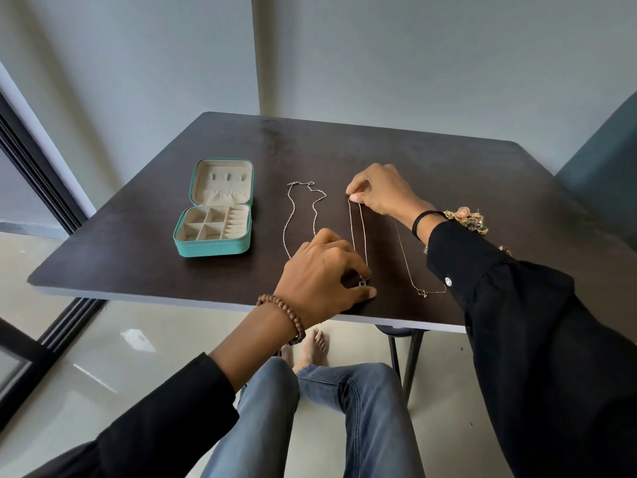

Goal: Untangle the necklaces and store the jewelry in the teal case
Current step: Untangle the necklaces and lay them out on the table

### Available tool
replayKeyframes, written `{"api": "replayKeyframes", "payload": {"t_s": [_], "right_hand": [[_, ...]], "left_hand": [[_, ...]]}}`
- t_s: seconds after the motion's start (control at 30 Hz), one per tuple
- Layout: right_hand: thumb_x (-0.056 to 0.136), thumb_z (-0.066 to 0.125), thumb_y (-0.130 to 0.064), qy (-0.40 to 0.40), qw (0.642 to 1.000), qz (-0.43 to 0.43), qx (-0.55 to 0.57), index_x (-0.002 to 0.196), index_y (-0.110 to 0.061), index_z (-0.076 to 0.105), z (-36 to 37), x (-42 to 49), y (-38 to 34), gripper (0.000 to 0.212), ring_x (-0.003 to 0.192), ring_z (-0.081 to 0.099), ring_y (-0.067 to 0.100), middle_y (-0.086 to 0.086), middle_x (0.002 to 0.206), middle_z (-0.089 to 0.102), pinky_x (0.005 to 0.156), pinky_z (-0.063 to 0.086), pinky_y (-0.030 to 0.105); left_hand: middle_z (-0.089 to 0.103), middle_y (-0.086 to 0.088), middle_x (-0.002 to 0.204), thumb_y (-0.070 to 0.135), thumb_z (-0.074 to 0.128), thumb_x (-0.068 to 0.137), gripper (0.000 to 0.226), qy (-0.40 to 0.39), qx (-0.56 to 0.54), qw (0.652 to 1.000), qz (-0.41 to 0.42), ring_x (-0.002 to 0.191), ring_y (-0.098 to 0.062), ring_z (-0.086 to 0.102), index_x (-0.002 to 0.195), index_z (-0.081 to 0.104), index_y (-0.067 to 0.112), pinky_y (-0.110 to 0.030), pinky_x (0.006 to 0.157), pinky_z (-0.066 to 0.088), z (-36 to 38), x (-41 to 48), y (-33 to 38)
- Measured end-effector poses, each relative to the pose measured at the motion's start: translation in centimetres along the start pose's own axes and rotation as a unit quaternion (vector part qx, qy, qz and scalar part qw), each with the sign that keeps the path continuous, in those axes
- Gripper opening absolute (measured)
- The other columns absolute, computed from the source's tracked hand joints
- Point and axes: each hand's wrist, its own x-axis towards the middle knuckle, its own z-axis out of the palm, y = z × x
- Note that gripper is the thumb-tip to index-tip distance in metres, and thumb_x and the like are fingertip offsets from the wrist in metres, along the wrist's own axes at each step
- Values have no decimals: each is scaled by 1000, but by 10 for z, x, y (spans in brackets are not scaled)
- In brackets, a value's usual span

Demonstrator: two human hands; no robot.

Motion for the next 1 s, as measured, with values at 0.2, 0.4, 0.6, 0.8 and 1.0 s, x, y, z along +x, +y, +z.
{"api": "replayKeyframes", "payload": {"t_s": [0.2, 0.4, 0.6, 0.8, 1.0], "right_hand": [[91, 73, -15, 4, 1000, -16, -4, 102, -22, 78, -1, 7, -8, 14, 95, 69, 16, -8, 90, 70, 96, 55, 40], [92, 72, -21, -4, 996, -83, 20, 105, -22, 78, 7, 21, -42, 14, 87, 63, 9, -7, 97, 74, 94, 55, 37], [102, 57, -14, -76, 984, -150, -66, 131, -22, 67, 30, 41, -72, 32, 130, 49, 24, 1, 132, 63, 112, 38, 43], [93, 72, -16, -56, 993, -93, -46, 106, -18, 78, 36, 54, -86, 14, 109, 67, 25, 5, 115, 72, 95, 54, 40], [93, 62, -12, -75, 987, -90, -110, 66, -20, 60, 34, 48, -92, 29, 90, 58, 26, -2, 82, 61, 71, 46, 36]], "left_hand": [[67, 16, 110, 48, 69, 86, 22, 82, -29, 996, -10, 116, -12, 44, 103, 74, 35, -32, 89, 44, -7, -5, -11], [65, 3, 103, 35, 63, 94, 22, 95, -70, 987, -110, 108, -15, 50, 108, 72, 23, -27, 87, 43, -20, -7, -39], [58, 4, 102, 35, 60, 95, 23, 56, -65, 989, -124, 102, -15, 52, 109, 68, 19, -21, 81, 38, -16, -7, -47], [59, 0, 111, 36, 58, 97, 27, 57, -57, 988, -128, 107, -17, 52, 114, 68, 18, -22, 83, 39, -19, -5, -50], [59, 0, 115, 36, 58, 97, 27, 58, -52, 989, -126, 110, -16, 52, 113, 70, 17, -26, 87, 43, -18, -7, -51]]}}
